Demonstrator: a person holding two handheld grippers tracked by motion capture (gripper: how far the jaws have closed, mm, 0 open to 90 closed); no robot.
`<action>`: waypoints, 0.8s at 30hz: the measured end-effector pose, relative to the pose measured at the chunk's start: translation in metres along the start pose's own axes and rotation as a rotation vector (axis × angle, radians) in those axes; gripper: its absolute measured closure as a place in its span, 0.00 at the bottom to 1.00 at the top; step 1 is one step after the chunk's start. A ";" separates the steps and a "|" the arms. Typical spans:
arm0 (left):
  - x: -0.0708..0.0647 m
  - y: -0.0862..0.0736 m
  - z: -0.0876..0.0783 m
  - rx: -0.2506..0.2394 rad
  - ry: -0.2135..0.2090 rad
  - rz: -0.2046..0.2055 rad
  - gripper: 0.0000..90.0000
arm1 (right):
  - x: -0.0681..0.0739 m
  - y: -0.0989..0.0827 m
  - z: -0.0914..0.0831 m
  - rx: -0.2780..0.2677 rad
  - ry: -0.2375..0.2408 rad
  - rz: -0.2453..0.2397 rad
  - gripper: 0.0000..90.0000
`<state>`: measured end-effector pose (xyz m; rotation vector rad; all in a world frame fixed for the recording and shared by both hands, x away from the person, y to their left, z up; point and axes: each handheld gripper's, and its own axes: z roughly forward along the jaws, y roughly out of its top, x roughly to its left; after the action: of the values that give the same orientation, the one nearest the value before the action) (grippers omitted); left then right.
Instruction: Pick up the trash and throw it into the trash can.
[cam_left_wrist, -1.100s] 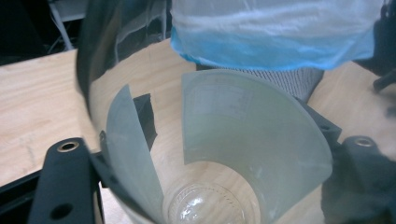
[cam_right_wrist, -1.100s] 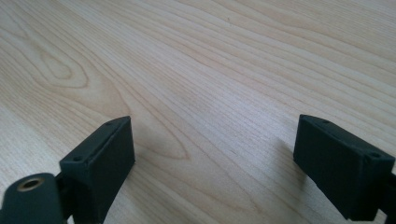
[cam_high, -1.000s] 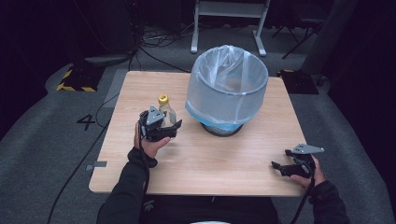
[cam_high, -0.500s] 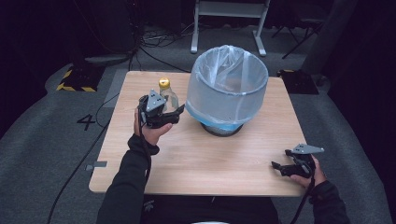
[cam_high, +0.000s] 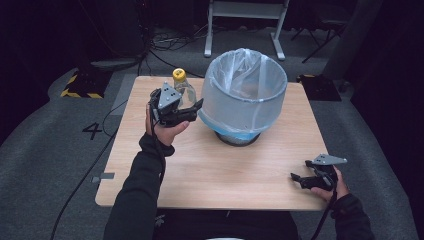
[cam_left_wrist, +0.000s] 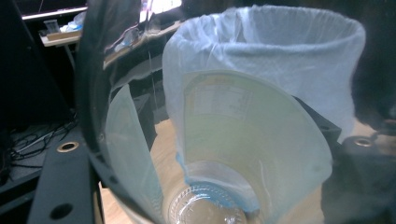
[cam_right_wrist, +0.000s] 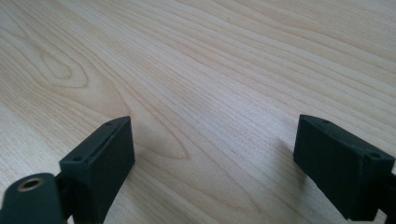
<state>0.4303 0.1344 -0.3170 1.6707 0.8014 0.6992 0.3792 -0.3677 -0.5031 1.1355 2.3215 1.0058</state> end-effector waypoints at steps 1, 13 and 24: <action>0.000 0.000 0.000 0.000 0.000 0.000 0.31 | 0.000 0.000 0.000 0.000 0.000 0.000 0.14; -0.004 0.030 -0.002 -0.047 0.014 0.027 0.31 | 0.000 0.000 0.000 0.001 -0.002 0.001 0.14; -0.009 0.056 -0.001 -0.071 0.020 0.066 0.31 | 0.000 0.000 0.000 0.002 -0.001 0.001 0.14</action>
<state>0.4331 0.1184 -0.2626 1.6341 0.7304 0.7823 0.3790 -0.3677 -0.5030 1.1377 2.3213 1.0035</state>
